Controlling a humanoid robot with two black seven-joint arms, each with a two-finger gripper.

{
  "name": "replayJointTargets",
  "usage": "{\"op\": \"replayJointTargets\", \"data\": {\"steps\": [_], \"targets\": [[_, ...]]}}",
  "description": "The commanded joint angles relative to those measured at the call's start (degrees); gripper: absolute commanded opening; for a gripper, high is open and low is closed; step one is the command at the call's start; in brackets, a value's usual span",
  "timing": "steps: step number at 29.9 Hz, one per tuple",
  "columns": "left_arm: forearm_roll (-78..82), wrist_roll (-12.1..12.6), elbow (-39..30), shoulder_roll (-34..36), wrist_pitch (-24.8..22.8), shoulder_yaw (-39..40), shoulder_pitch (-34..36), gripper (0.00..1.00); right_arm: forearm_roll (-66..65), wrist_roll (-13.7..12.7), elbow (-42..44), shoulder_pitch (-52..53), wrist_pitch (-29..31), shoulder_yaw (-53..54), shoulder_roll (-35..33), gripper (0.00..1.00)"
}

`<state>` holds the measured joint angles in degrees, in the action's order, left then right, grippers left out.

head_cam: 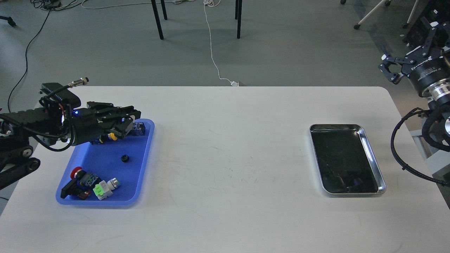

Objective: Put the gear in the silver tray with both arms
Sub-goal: 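Lift the gear with the left gripper and carry it toward table center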

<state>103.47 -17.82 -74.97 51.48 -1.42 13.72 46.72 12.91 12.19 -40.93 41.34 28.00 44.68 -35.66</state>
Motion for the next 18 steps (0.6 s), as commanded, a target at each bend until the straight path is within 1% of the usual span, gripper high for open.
{"op": "replayJointTargets", "data": {"steps": [1,4,7,9,12,15,18], "targets": [[0.1,1.5,0.1,-8.4,-2.5,-0.4,4.9,0.25,0.0,0.0,-0.6,-2.4,0.0,0.4,-1.1,0.99],[0.3,3.2,0.4,-14.0,-6.9,-0.4,7.4,0.25,0.0,0.0,-0.7,-3.3,0.0,0.8,-2.5,0.99],[2.9,4.5,0.5,-19.3,-8.8,-0.4,7.9,0.25,0.0,0.1,-2.8,-4.9,0.0,1.0,-4.1,0.99],[5.5,4.7,1.0,-23.4,-9.1,-0.7,7.5,0.25,0.0,0.2,-5.5,-6.4,0.0,1.1,-5.9,0.99],[8.2,5.3,3.9,-29.1,-9.1,-2.8,7.4,0.25,0.0,0.6,-9.3,-8.9,0.0,1.2,-7.2,0.99],[9.8,5.9,6.8,-34.9,-9.1,-5.9,7.5,0.25,0.0,0.6,-10.6,-11.0,0.0,1.1,-7.6,0.99],[10.3,6.0,9.2,-39.5,-9.1,-6.5,7.3,0.25,0.0,0.6,-11.5,-12.4,0.0,1.2,-7.8,0.99]]}}
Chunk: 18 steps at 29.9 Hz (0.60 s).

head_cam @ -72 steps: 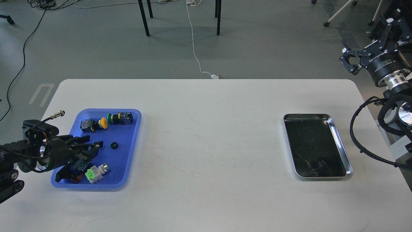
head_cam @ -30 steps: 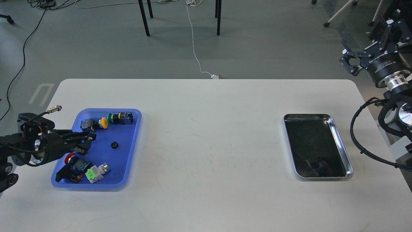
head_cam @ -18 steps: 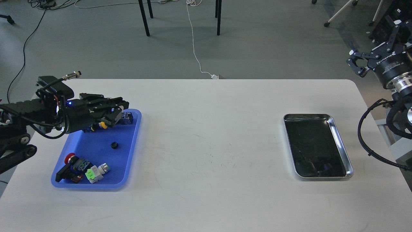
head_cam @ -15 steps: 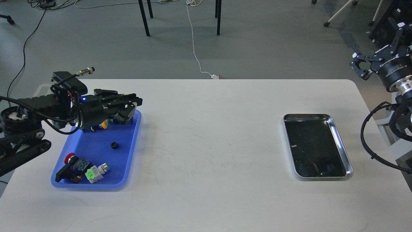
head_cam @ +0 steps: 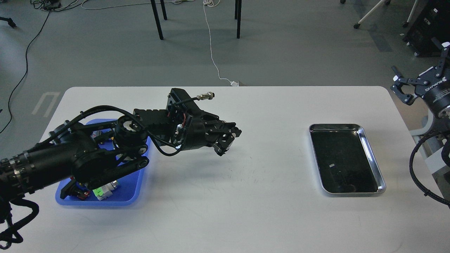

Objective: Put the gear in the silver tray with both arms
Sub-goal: 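Lift the gear with the left gripper and carry it toward table center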

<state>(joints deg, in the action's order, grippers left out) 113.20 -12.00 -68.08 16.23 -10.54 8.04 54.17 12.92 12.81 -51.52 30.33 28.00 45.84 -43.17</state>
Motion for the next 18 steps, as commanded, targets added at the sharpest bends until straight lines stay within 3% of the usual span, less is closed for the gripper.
{"op": "replayJointTargets", "data": {"steps": [1,7,18], "targets": [[1.0,0.3,3.6,-5.7,0.0,-0.9,-0.2,0.25,0.0,0.0,-1.3,-1.9,0.0,0.0,-0.3,0.99],[2.2,0.3,10.3,-13.3,0.3,-1.3,-1.2,0.25,0.0,0.0,-2.4,-2.6,0.0,0.1,-1.7,0.99],[8.2,1.9,14.4,-16.2,0.3,-1.3,-4.5,0.27,-0.3,-0.1,-2.3,-2.6,0.0,0.0,-1.9,0.99]]}}
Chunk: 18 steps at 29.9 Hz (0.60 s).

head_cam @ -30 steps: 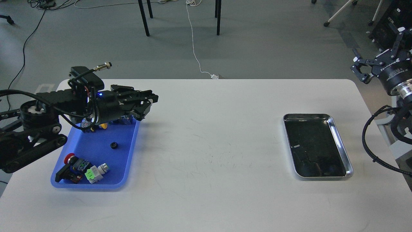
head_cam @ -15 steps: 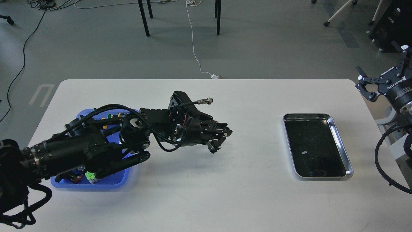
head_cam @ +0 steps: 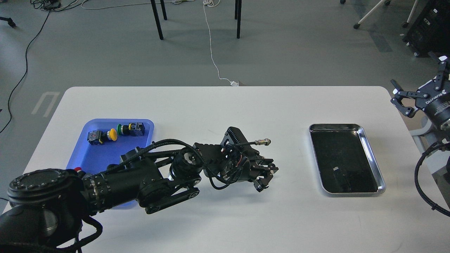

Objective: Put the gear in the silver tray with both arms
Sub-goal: 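Lift the gear with the left gripper and carry it toward table center, then set the gear on the table and raise the left arm away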

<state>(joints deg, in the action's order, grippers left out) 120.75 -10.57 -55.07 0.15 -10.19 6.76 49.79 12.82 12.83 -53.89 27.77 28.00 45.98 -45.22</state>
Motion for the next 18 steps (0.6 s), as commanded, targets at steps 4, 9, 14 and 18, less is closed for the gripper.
{"op": "replayJointTargets", "data": {"steps": [4,9,14,18], "targets": [[0.6,0.5,1.5,-0.1,-0.1,-0.1,-0.3,0.31,-0.8,0.0,0.1,0.0,0.0,0.0,0.1,0.99],[0.7,0.5,1.5,-0.1,0.0,-0.4,-0.4,0.37,-0.8,0.0,0.1,0.0,0.0,0.0,0.1,0.99],[0.0,0.3,0.9,0.0,0.3,0.5,-0.1,0.46,-0.8,-0.1,0.1,0.1,0.0,0.0,0.0,0.99],[-4.1,-0.3,-2.2,5.6,4.0,2.7,0.2,0.61,-1.0,0.0,0.0,0.4,0.0,-0.2,-0.2,0.99]]}}
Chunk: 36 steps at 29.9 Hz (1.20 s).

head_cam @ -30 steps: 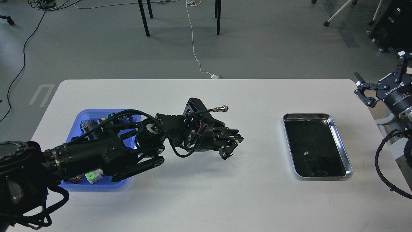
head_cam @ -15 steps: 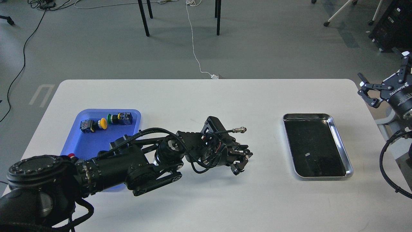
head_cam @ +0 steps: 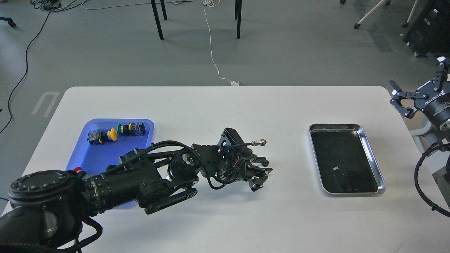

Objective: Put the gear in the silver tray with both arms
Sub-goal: 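Set the gear on the table and raise the left arm away, then reach the right gripper down to the black gear on the table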

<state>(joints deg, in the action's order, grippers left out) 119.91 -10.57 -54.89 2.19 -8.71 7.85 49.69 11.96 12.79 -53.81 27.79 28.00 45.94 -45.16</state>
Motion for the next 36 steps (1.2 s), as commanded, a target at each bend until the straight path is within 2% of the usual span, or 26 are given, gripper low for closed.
{"op": "replayJointTargets", "data": {"steps": [1,5,12,15,19,25,31,36], "targets": [[-6.0,-0.3,-3.6,5.5,3.4,2.5,0.4,0.64,-0.7,0.0,-0.1,0.7,0.0,-0.1,-0.4,0.99],[-21.2,-0.5,-6.5,12.8,4.3,8.0,0.6,0.77,-5.4,0.0,-0.1,3.0,0.0,-0.1,-1.9,0.99],[-52.1,-1.0,-7.1,21.8,1.9,18.8,0.8,0.82,-19.8,0.0,-0.6,12.4,0.0,-3.6,-2.9,0.99],[-64.5,-2.3,-7.1,25.0,0.5,21.7,0.8,0.86,-28.9,0.0,-1.6,21.8,0.0,-13.6,-3.5,0.99],[-81.1,-2.4,-7.0,28.2,-1.5,25.2,0.5,0.9,-32.3,0.0,-2.3,38.0,0.0,-33.4,-2.3,0.99],[-99.7,-2.6,-6.3,32.3,-3.0,26.9,-0.1,0.94,-34.7,0.0,-1.6,54.2,0.0,-51.3,6.8,0.99],[-113.4,-2.6,-5.5,35.4,-6.5,27.2,-1.8,0.97,-43.6,0.0,-0.8,60.9,-0.3,-62.3,16.8,0.98],[-121.1,-2.6,-5.5,37.5,-6.8,28.4,-4.1,0.97,-48.6,0.2,-0.7,65.3,-0.2,-72.6,23.8,0.98]]}}
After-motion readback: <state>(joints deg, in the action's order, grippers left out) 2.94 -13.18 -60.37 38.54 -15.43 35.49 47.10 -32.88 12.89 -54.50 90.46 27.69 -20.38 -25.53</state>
